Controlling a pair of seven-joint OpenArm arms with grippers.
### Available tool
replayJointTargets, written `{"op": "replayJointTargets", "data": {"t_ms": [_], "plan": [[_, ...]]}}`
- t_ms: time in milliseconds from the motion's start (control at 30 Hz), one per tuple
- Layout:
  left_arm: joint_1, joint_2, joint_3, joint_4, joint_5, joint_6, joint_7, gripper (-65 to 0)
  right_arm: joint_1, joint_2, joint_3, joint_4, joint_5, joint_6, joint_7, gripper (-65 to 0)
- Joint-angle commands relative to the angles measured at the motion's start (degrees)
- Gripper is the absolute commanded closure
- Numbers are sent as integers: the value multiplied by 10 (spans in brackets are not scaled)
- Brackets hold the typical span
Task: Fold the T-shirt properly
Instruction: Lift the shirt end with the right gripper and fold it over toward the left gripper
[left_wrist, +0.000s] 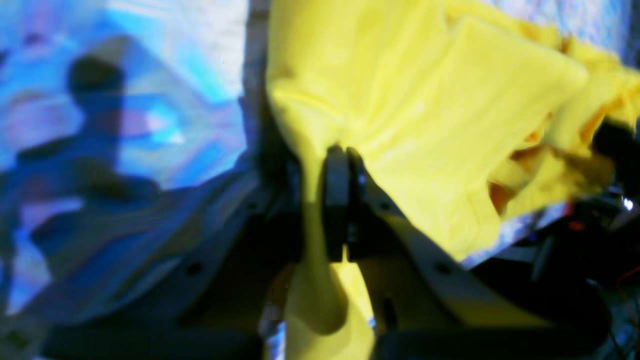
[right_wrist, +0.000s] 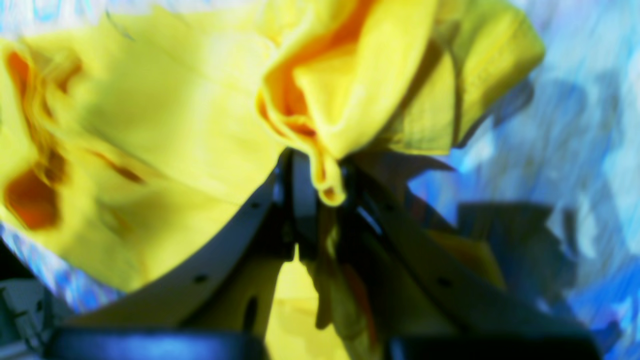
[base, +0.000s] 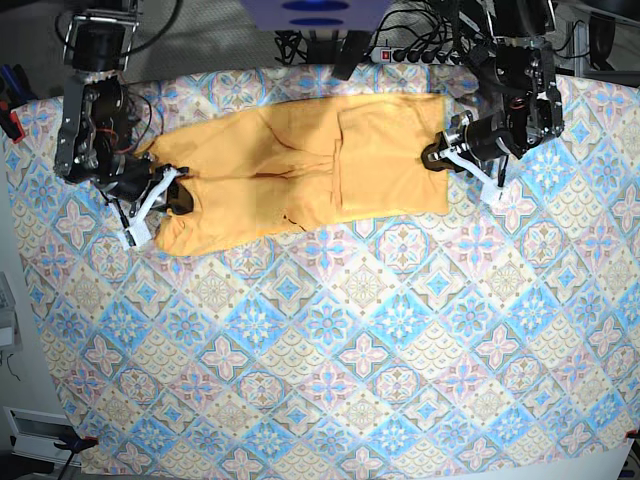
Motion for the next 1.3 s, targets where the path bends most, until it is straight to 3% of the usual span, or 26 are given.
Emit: {"op": "replayJointTargets", "data": {"t_ms": [0,267,467,800,1267], "plan": [[-6,4,-2,8,-10,-6,-8,0,16,9,3,9,12,6,10,-4],[-26,19,-1,6,-10,-5,-40,0,37,9,0,69,12,6,-10,-3],[-30,19,-3,6,-8,-5,-41,0,32,4,-84,164,13,6,-23,-3],[-30,19,-1,6,-7,-4,-65,0,20,-66,-200,198,13,6,-21,-3],[-29,29,-1,6,-7,-4,-67,0,33,-177,-290,150,11,6,-18,-3]]}}
